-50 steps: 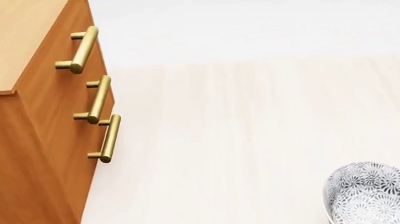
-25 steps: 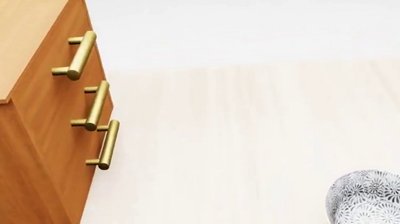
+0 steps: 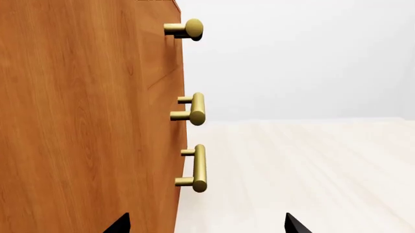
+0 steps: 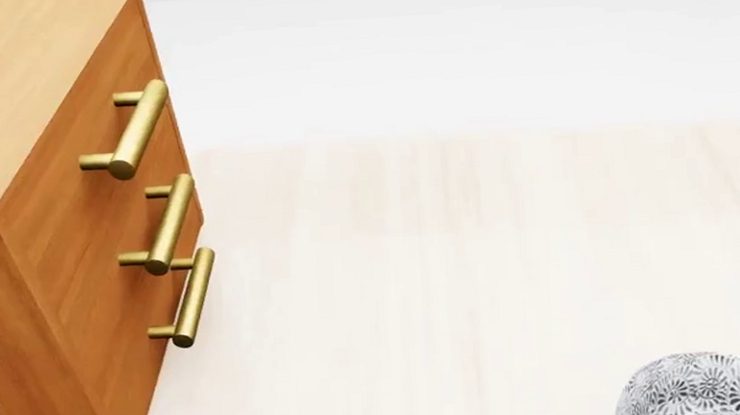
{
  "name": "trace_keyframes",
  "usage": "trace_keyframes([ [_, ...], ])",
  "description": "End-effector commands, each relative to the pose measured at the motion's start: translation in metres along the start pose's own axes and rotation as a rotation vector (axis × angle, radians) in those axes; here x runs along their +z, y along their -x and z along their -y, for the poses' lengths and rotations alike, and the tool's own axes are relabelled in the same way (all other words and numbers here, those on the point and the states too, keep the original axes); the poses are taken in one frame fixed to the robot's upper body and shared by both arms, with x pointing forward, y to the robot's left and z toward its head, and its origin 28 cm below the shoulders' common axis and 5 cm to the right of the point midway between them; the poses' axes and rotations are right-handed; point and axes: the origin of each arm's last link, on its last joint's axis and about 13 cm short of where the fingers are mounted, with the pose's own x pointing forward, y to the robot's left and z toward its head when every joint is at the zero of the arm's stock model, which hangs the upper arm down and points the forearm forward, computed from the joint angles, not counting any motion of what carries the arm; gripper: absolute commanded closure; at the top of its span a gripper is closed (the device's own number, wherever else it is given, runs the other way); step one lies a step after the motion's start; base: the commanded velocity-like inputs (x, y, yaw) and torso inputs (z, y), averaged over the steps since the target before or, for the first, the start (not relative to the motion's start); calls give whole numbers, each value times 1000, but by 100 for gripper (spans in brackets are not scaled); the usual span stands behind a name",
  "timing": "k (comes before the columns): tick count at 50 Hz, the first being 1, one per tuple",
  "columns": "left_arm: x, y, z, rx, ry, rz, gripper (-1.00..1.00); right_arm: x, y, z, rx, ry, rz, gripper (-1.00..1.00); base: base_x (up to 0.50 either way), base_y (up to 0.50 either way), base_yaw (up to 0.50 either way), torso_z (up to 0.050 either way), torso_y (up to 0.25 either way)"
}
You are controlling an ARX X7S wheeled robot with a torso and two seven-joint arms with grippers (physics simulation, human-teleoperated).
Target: Put the bowl on top of the cabinet.
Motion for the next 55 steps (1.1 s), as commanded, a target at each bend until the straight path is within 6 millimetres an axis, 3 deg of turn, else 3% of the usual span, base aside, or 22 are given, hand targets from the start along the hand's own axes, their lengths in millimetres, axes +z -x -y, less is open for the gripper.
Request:
trace_keyframes([
  [1,0,1,0,1,-1,1,-100,0,1,0,-9,4,8,-100,0,0,0,0,0],
  [12,0,0,0,1,1,0,-100,7,-1,3,-38,-42,-13,-100,0,0,0,0,0],
  [14,0,0,1,0,1,-1,-100,9,-2,4,-95,-61,-32,-100,0,0,0,0,0],
  [16,-1,-1,1,0,1,-3,-100,13,-6,4,-258,-65,-45,-100,0,0,0,0,0],
  [25,-1,-1,0,1,2,-2,-100,23,-5,11,-369,-111,118,-100,0,0,0,0,0],
  [55,-2,-2,0,0,4,-8,-100,27,-11,35,-180,-513,1,-100,0,0,0,0,0],
])
